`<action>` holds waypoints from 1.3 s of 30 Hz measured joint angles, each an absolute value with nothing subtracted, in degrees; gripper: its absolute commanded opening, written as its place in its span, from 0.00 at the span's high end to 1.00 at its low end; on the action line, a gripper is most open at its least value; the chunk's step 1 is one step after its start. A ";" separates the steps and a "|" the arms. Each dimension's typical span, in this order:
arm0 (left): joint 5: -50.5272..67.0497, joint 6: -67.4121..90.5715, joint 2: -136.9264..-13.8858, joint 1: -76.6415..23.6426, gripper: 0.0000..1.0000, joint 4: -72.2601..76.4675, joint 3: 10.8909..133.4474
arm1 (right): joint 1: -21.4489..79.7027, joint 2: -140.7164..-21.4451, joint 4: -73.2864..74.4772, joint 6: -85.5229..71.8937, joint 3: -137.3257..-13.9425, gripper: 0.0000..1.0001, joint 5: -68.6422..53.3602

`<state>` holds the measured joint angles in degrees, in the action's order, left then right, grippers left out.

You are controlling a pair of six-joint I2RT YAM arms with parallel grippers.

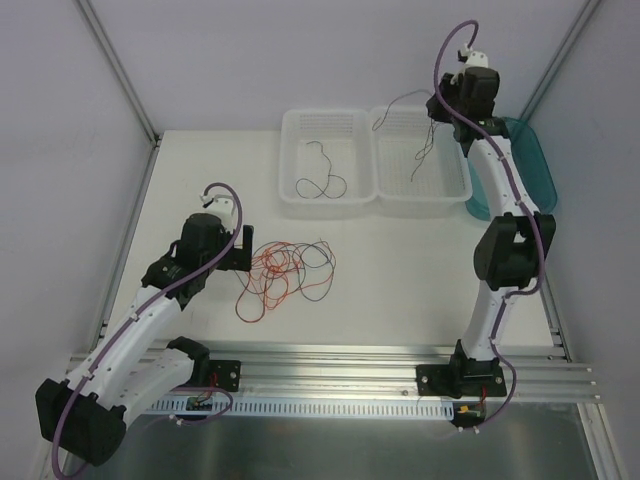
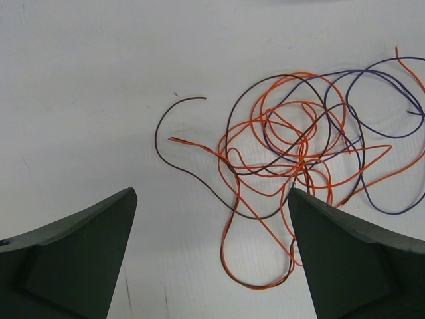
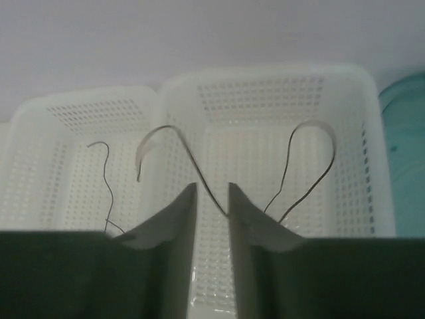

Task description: Untangle the cables

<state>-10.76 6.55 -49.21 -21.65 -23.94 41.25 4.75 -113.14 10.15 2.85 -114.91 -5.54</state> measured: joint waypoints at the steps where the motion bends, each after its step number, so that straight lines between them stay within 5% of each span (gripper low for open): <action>1: -10.76 6.59 -49.45 -21.65 0.01 -23.94 41.25 | 4.73 -115.02 10.52 3.07 -113.40 0.57 -5.43; 4: -10.68 6.66 -50.26 -21.65 0.01 -23.94 41.25 | 4.69 -119.07 12.14 3.25 -110.30 0.35 -5.56; 8: -10.39 6.70 -51.13 -21.65 0.01 -23.97 41.25 | 4.69 -119.68 14.83 3.66 -105.54 0.23 -6.00; 23: -8.56 6.92 -50.28 -21.65 0.01 -23.94 41.25 | 6.42 -105.14 17.82 5.65 -106.69 0.30 -13.08; 39: -7.55 7.09 -51.13 -21.65 0.01 -23.94 41.25 | 9.87 -120.88 0.62 -26.00 -103.92 0.31 -1.04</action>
